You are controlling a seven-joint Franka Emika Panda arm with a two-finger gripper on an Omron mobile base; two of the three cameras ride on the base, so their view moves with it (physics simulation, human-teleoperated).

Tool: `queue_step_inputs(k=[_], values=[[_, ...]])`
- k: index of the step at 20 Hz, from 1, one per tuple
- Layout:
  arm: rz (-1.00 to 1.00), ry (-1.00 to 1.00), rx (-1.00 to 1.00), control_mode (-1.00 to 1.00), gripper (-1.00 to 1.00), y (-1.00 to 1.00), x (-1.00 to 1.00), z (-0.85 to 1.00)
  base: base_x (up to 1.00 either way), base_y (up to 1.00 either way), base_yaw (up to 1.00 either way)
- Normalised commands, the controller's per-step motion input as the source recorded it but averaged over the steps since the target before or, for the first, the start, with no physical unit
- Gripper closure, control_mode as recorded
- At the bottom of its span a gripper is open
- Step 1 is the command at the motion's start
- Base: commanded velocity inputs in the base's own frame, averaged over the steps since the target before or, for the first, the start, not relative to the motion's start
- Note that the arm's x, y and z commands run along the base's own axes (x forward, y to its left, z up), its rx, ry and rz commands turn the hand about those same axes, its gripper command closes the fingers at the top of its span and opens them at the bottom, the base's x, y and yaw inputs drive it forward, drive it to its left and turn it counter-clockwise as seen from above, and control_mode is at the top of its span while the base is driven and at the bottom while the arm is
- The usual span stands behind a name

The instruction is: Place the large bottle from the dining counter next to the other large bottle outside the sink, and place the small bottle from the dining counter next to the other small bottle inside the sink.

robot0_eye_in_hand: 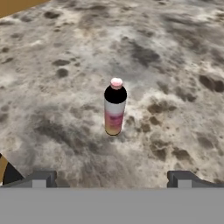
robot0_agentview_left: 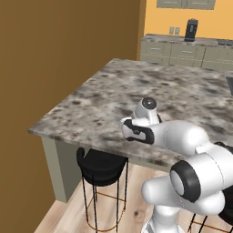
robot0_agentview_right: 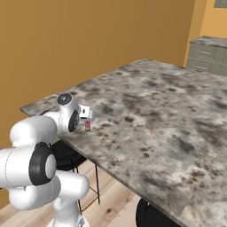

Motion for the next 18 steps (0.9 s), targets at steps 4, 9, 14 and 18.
queue_step_inputs(k=[4, 9, 14, 18], values=[[0.00, 0.00, 0.00, -1.00, -1.00, 0.00, 0.21, 0.00, 0.00, 0.00, 0.00], [0.00, 0.00, 0.00, -1.00, -1.00, 0.00, 0.26, -0.02, 0.00, 0.00, 0.00], [0.00, 0.00, 0.00, -1.00, -1.00, 0.00, 0.26, -0.08, 0.00, 0.00, 0.00], [0.00, 0.00, 0.00, -1.00, -1.00, 0.00, 0.31, -0.10, 0.00, 0.00, 0.00]])
